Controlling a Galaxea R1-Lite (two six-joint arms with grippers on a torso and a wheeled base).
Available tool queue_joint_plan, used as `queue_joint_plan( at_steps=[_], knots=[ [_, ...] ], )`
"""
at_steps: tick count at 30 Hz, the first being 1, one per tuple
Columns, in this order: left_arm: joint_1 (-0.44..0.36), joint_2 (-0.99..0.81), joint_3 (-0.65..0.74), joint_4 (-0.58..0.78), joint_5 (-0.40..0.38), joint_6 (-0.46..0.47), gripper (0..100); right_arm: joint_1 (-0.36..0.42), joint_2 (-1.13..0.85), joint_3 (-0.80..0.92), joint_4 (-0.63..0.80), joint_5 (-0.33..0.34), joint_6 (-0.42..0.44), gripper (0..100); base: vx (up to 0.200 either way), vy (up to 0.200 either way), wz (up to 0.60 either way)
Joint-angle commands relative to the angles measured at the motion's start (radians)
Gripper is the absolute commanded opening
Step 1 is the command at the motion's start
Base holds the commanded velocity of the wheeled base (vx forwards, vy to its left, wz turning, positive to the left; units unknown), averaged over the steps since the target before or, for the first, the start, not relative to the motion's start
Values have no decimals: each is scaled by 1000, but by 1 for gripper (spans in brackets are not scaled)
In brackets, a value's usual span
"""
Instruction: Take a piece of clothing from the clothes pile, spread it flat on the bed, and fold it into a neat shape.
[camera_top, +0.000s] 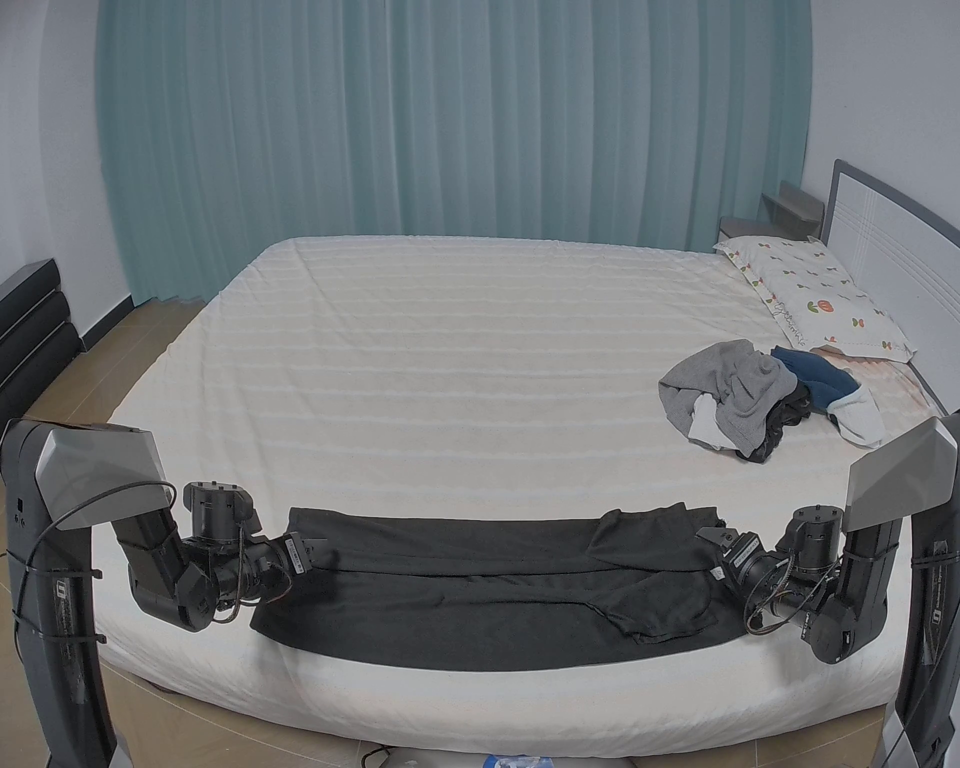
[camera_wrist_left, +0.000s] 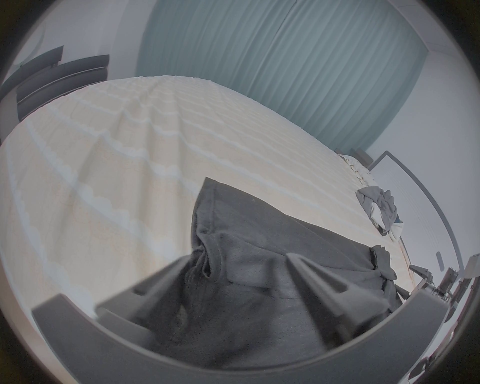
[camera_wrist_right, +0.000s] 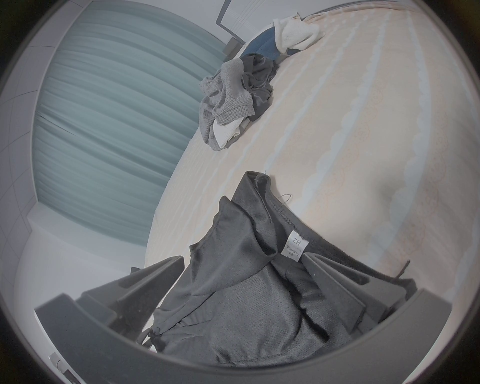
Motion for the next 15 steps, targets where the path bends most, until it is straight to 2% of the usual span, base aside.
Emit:
queue_joint_plan(
  at_steps=[1, 5, 9, 15],
  knots=[
    [-12, -10, 12, 0, 2, 4, 0, 1, 1, 0, -10, 0, 0, 100, 0, 0, 0],
    [-24, -19, 24, 6, 10, 9, 0, 1, 1, 0, -10, 0, 0, 100, 0, 0, 0],
    [-29, -21, 43, 1, 33, 58, 0, -1, -1, 0, -10, 0, 0, 100, 0, 0, 0],
    [-8, -36, 43, 0, 43, 66, 0, -4, -2, 0, -10, 0, 0, 100, 0, 0, 0]
  ],
)
